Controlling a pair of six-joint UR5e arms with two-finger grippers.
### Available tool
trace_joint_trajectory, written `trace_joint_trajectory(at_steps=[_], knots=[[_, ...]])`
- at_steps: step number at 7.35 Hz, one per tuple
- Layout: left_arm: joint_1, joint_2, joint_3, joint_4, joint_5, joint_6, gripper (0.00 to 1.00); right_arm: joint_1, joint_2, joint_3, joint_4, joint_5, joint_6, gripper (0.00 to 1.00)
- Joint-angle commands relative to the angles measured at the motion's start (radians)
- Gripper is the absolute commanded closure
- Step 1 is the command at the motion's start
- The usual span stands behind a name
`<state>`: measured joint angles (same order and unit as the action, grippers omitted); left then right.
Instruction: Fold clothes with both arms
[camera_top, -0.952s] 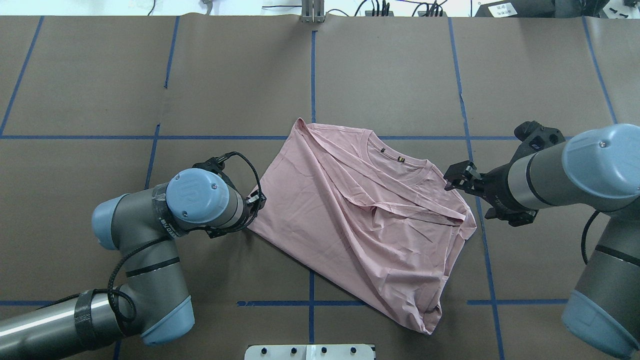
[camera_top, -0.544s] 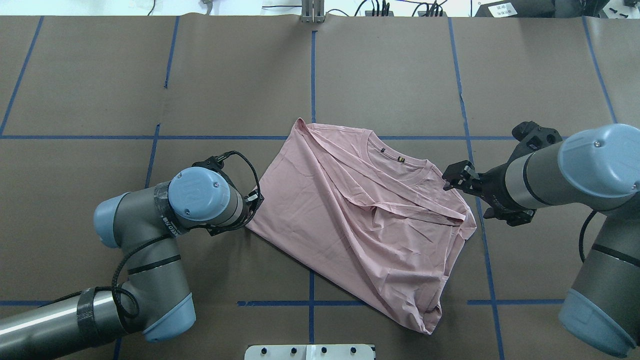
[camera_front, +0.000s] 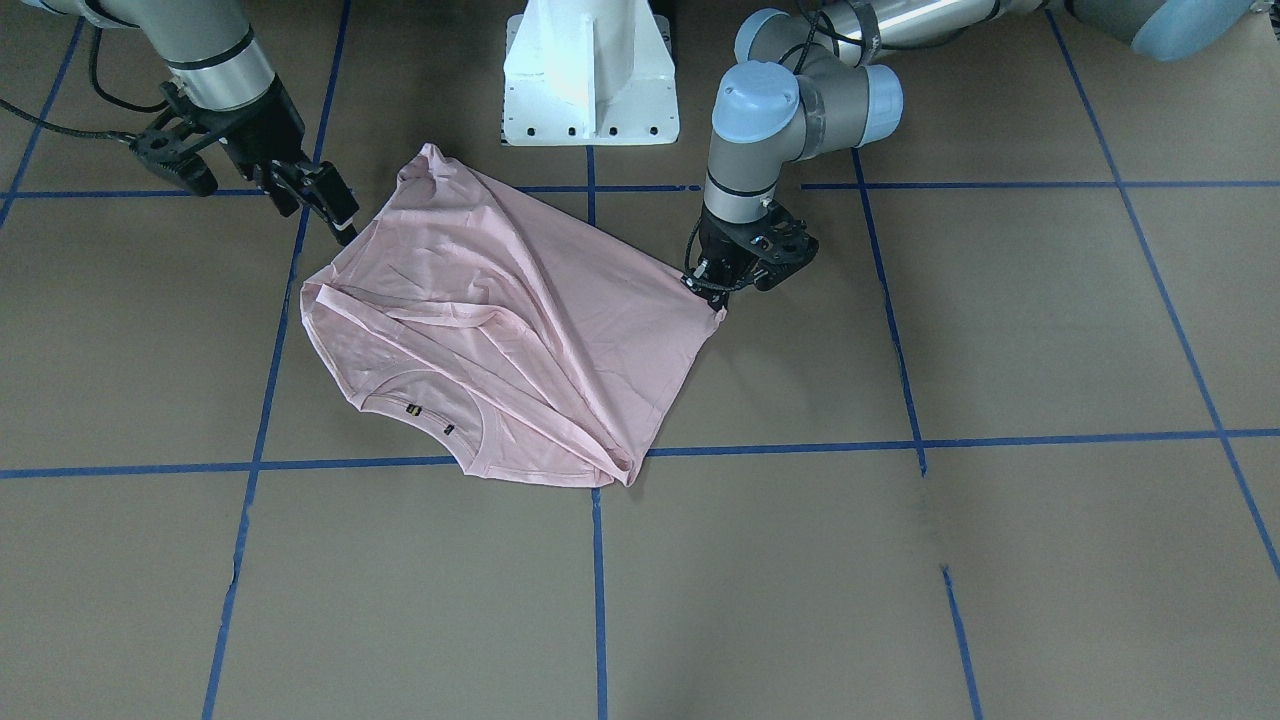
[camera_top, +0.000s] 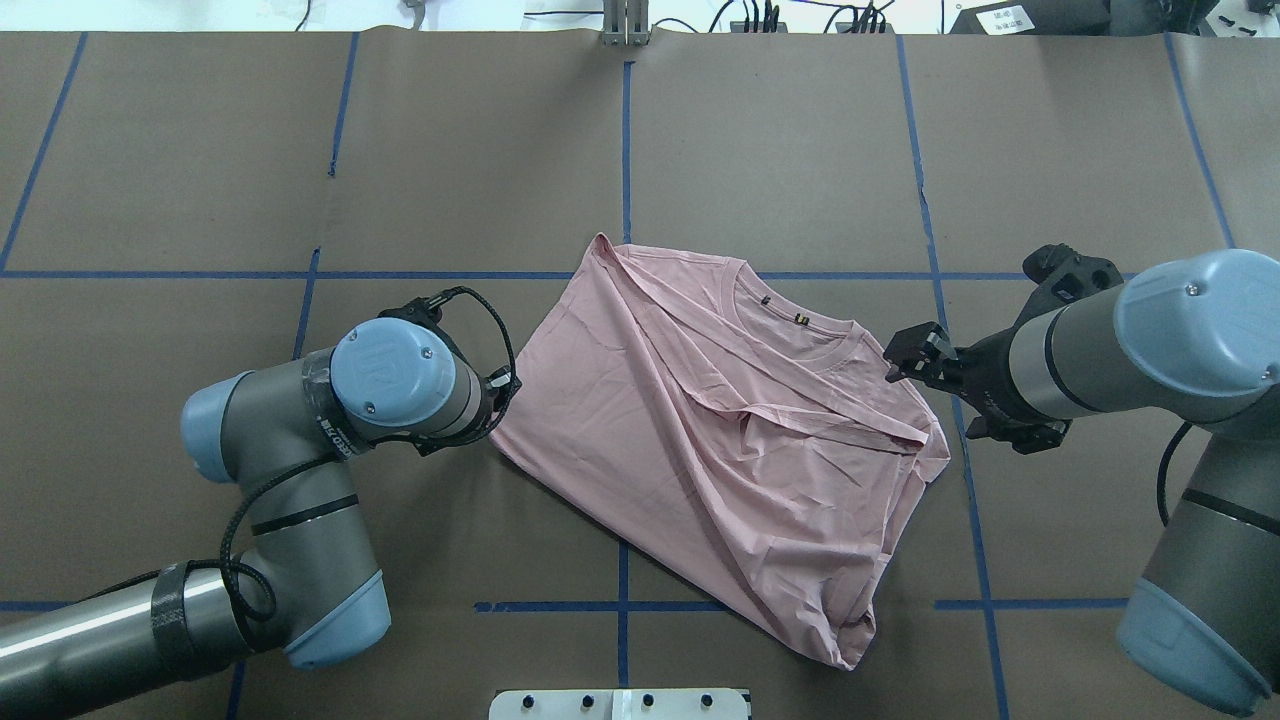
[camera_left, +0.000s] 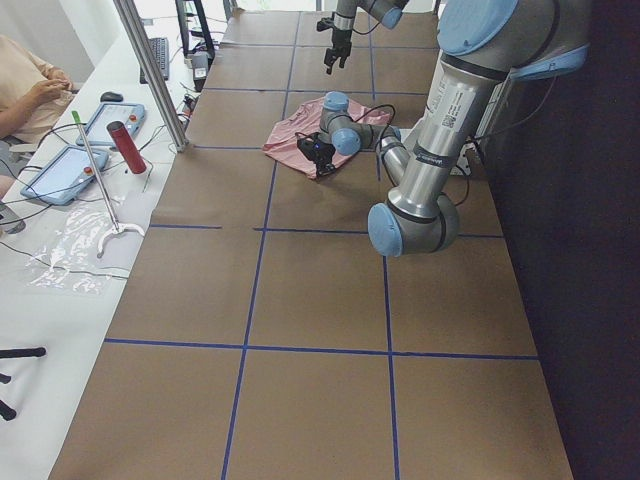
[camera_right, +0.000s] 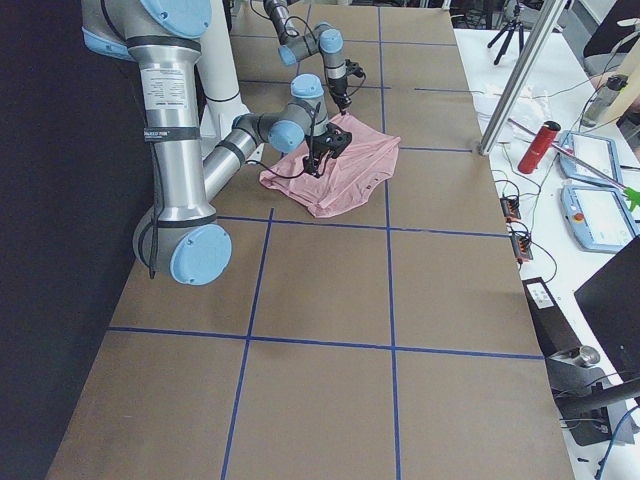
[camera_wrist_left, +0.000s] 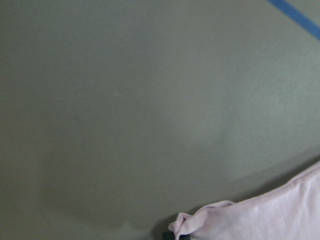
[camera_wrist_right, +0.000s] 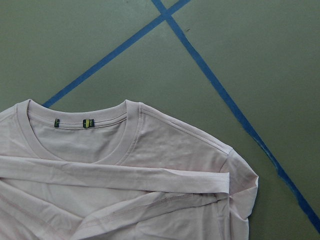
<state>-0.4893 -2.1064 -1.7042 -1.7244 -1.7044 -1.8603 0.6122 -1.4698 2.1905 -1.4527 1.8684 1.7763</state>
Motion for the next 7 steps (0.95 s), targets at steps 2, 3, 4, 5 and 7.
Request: trace_joint_trajectory(at_steps=[2, 3, 4, 5, 7], knots=[[-0.104, -0.120, 0.108, -0.017, 0.043, 0.152, 1.00, -0.002, 0.000, 0.002, 0.003, 0.000, 0.000, 0.00], [-0.162, -0.171, 0.212, -0.059, 0.043, 0.196, 1.00, -0.002, 0.000, 0.002, 0.003, 0.000, -0.001, 0.00], [-0.207, -0.199, 0.321, -0.180, 0.045, 0.234, 1.00, -0.002, 0.000, 0.003, 0.003, 0.000, -0.001, 0.00], [-0.236, -0.255, 0.483, -0.316, 0.045, 0.284, 1.00, 0.000, -0.001, 0.003, 0.003, 0.000, -0.004, 0.00], [-0.284, -0.398, 0.748, -0.485, 0.045, 0.308, 1.00, 0.000, 0.003, 0.008, 0.008, 0.002, -0.006, 0.00]])
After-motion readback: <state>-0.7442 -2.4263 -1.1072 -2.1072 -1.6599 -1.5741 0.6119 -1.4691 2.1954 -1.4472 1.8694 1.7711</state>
